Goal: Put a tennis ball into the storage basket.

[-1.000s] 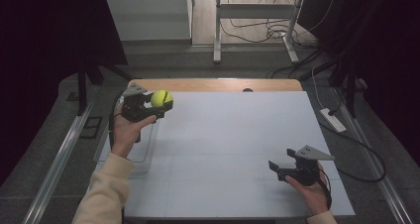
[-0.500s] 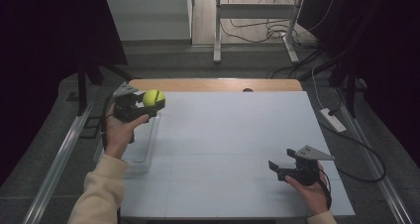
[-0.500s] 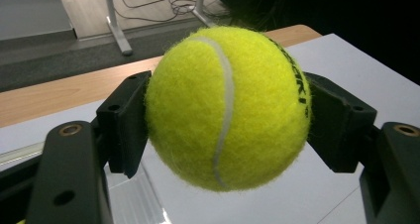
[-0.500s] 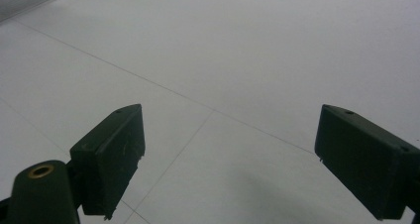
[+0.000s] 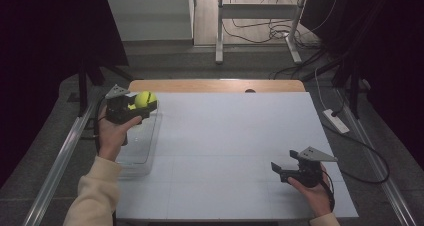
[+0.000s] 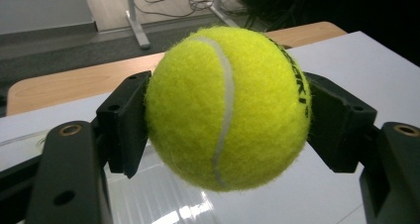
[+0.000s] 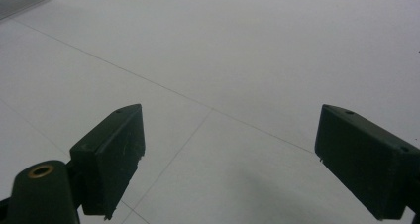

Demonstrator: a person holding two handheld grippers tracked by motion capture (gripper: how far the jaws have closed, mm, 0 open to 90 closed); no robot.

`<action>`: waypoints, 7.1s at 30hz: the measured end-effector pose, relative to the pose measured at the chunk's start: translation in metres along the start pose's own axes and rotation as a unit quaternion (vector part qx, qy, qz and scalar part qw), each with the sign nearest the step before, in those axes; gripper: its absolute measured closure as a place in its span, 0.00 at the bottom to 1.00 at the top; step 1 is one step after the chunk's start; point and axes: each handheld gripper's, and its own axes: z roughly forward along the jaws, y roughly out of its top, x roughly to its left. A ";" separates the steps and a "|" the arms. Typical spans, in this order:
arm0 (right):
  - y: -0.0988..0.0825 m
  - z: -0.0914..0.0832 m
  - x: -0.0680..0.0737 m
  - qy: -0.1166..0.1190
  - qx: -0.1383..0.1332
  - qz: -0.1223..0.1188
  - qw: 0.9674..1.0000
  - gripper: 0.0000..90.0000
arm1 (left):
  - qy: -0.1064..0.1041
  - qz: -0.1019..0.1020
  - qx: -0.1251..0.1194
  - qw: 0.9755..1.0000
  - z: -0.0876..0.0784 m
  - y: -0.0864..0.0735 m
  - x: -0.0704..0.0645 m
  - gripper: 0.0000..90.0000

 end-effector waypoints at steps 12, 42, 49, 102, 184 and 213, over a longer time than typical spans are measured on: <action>0.000 0.000 0.000 -0.001 0.000 0.000 1.000 0.13 | 0.019 -0.007 0.003 1.000 -0.010 -0.008 0.013 0.30; 0.000 0.001 0.000 -0.001 0.000 0.002 1.000 0.13 | 0.059 -0.025 0.017 0.998 -0.031 -0.023 0.041 0.30; 0.000 0.001 -0.001 -0.002 0.001 0.003 1.000 0.13 | 0.064 -0.028 0.021 0.997 -0.031 -0.025 0.045 0.30; -0.001 0.001 -0.002 -0.005 0.002 0.000 1.000 0.13 | 0.096 -0.030 0.130 0.986 0.005 -0.040 0.062 0.30; 0.000 0.002 -0.002 0.010 0.000 0.004 1.000 0.13 | 0.001 -0.032 0.053 0.998 -0.026 -0.057 0.031 0.17; 0.000 -0.004 -0.009 -0.005 -0.003 0.003 1.000 0.13 | -0.093 0.037 0.027 0.995 -0.032 -0.086 -0.043 0.16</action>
